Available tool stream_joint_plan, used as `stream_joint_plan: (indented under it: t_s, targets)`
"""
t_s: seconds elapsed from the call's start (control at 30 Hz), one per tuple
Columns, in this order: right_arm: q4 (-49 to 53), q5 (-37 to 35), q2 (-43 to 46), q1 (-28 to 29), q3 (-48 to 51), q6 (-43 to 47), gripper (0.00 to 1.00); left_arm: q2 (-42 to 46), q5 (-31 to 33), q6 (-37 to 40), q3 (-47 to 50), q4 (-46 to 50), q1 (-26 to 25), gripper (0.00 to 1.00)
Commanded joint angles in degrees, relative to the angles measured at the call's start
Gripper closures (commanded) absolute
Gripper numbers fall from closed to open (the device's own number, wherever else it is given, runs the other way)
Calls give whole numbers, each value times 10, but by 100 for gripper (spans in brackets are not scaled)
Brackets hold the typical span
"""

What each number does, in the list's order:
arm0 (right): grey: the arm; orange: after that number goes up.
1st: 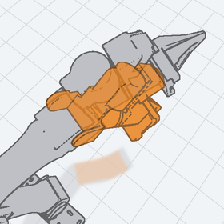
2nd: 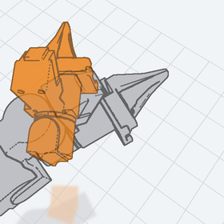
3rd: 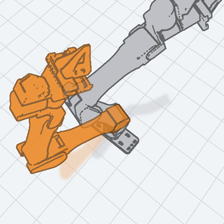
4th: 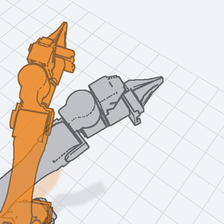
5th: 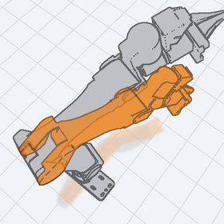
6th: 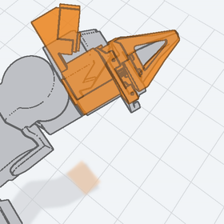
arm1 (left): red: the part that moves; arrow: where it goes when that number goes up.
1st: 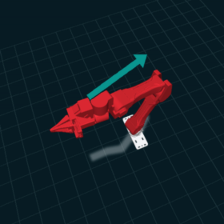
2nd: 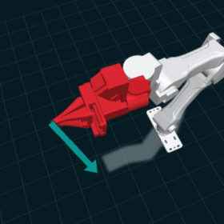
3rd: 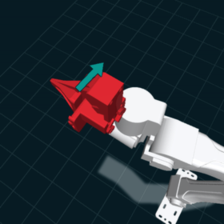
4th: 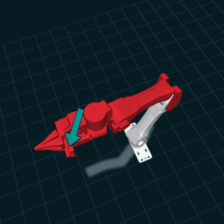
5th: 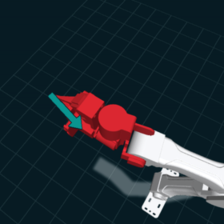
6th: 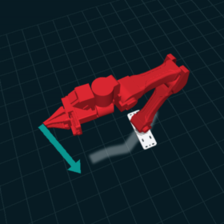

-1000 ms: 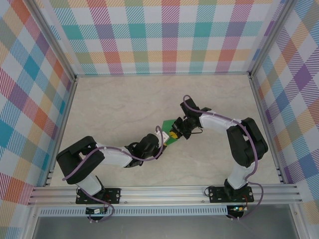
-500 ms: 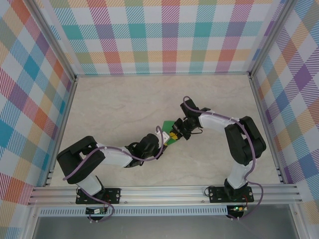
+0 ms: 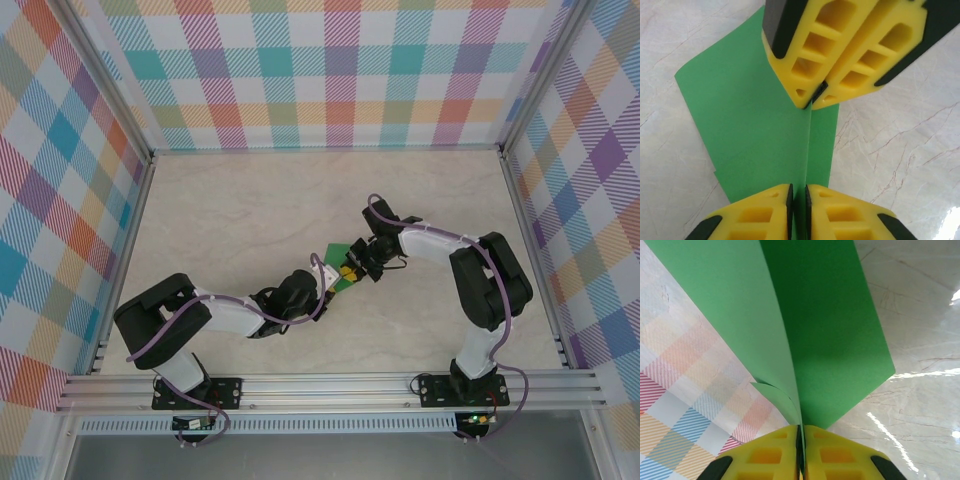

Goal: Fold a paper plane with a square sheet of paper (pick it up from the middle)
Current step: Fourth fold the wing at the center of the table.

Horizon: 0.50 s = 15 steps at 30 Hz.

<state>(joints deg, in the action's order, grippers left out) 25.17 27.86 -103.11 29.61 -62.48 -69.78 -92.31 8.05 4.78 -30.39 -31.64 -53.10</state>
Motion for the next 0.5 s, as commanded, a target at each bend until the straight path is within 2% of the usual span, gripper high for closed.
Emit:
stream_joint_plan:
  t_s: [0.0,0.13,0.23,0.47]
  targets:
    - [14,17,2,-3,-9,3,79,-1,-9,-11,8,-18,8,90]
    - [11,12,16,-8,-13,23,57,3,-15,-34,16,-24,13,97]
    - [7,7,31,-12,-13,47,47,9,-17,-63,26,-31,18,99]
    - [-26,-4,58,-15,-2,126,41,40,-15,-176,47,-38,29,100]
